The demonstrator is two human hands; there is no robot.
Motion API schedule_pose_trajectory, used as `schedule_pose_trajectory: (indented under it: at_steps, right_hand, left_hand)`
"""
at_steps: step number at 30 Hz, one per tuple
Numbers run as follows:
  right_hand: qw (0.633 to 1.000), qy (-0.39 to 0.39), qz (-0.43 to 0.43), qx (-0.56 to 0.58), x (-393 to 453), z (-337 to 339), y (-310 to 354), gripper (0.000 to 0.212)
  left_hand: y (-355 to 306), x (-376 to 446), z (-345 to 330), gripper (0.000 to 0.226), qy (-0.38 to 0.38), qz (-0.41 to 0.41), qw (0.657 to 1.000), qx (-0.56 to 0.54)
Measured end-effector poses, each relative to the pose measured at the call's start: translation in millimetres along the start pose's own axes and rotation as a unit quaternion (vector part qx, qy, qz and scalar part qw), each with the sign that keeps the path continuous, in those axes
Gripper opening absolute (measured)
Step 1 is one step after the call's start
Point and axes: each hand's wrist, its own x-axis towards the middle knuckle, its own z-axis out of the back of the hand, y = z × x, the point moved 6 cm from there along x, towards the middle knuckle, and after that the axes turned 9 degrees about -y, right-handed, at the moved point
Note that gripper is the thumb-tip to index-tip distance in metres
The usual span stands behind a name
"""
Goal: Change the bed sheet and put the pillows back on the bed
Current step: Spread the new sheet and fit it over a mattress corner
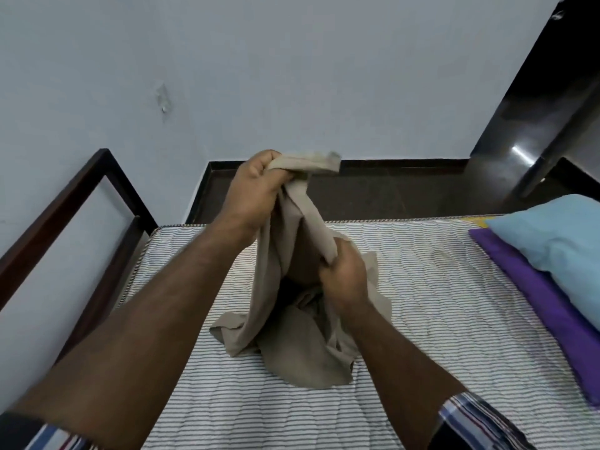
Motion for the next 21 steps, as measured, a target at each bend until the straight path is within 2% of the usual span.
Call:
schedule_pose_trajectory:
  at_steps: [3, 5, 7, 9, 10, 11, 13, 14, 16, 17, 18, 20, 21]
  right_hand:
    - [0.997, -0.015, -0.058, -0.052, 8.5, 6.8, -51.9, 0.031]
    - [0.989, -0.016, -0.100, -0.107, 10.6, 14.3, -87.1, 0.024]
    - [0.977, -0.004, -0.149, -0.149, 11.1, 20.3, -116.3, 0.017]
    - [0.964, -0.024, -0.221, -0.143, 19.8, 33.1, -133.0, 0.022]
    - [0.959, -0.055, -0.254, -0.115, 33.1, 43.1, -132.2, 0.025]
    - [0.955, -0.100, -0.270, -0.070, 52.2, 54.0, -123.7, 0.028]
    - [0.962, -0.164, -0.215, 0.034, 99.3, 76.0, -74.0, 0.025]
    - [0.976, -0.155, -0.140, 0.061, 121.1, 82.5, -32.0, 0.021]
    - [0.997, -0.046, 0.063, 0.022, 140.9, 76.3, 65.7, 0.012]
    - [0.988, 0.023, 0.148, -0.021, 134.6, 66.3, 109.3, 0.010]
    - [0.973, 0.079, 0.211, -0.056, 123.8, 55.1, 139.4, 0.010]
    - [0.956, 0.130, 0.256, -0.063, 106.0, 44.2, 173.1, 0.012]
    - [0.959, 0.130, 0.248, -0.044, 102.2, 43.7, 176.8, 0.010]
  left_hand:
    - [-13.4, -1.6, 24.0, 0.035, -0.049, -0.004, 0.995, -0.086]
    - [-10.3, -1.1, 50.0, 0.048, -0.092, 0.024, 0.986, -0.137]
    - [-1.0, 1.7, 80.4, 0.036, -0.120, 0.066, 0.972, -0.192]
    - [15.5, 4.6, 118.4, 0.027, -0.180, 0.115, 0.945, -0.249]
    - [26.3, 6.4, 139.7, 0.028, -0.229, 0.135, 0.932, -0.246]
    - [36.1, 5.9, 163.8, 0.026, -0.290, 0.150, 0.925, -0.193]
    - [44.6, 5.6, 186.8, 0.013, -0.329, 0.173, 0.928, -0.007]
    - [41.4, 4.6, 178.9, 0.010, -0.308, 0.173, 0.933, 0.071]
    - [25.3, 6.3, 131.6, 0.008, -0.211, 0.112, 0.963, 0.126]
    - [13.0, 7.1, 98.1, 0.013, -0.141, 0.054, 0.977, 0.152]
    - [1.4, 4.7, 62.4, 0.030, -0.054, 0.005, 0.983, 0.176]
    - [-3.5, 1.0, 10.9, 0.065, 0.106, -0.020, 0.977, 0.183]
    - [0.5, 3.7, 0.2, 0.060, 0.145, -0.024, 0.968, 0.201]
